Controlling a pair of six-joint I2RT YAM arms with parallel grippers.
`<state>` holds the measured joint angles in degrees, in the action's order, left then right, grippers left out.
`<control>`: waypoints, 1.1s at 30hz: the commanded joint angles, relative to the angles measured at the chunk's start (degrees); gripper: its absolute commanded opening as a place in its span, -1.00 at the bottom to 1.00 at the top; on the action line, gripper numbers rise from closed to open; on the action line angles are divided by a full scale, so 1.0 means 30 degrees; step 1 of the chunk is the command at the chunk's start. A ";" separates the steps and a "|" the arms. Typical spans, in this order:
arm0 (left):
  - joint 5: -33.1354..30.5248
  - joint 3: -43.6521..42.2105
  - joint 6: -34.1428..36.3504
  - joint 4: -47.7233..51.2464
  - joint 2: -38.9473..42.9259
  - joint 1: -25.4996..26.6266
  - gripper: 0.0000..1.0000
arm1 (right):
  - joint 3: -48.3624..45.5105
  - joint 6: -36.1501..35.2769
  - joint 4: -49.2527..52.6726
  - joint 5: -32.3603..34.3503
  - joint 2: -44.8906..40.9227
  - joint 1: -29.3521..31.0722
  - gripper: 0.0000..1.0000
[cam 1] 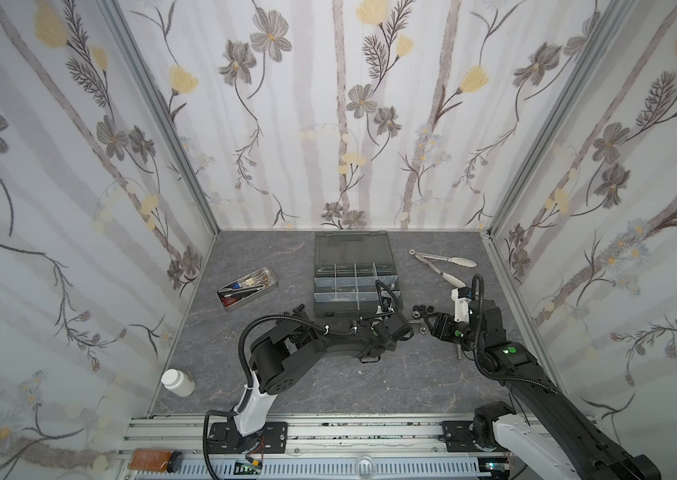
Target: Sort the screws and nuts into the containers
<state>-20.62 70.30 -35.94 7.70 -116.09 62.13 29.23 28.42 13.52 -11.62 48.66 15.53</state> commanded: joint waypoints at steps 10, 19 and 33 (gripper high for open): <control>-0.0686 0.0671 0.0751 0.2201 0.1060 0.0035 -0.46 | -0.0150 0.0103 -0.0117 0.0043 -0.0401 0.0023 0.27; -0.0134 0.1673 0.1345 0.2471 0.1898 -0.0457 -0.46 | -0.0135 0.0076 -0.0126 0.0071 -0.0358 0.0046 0.27; 0.2120 0.1409 0.1112 0.2097 0.1249 -0.0974 0.24 | -0.0018 -0.0089 -0.0215 0.0092 -0.0006 0.0089 0.28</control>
<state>-14.94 74.74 -31.81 14.41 -111.70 59.51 28.82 28.40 13.67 -11.62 48.56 15.64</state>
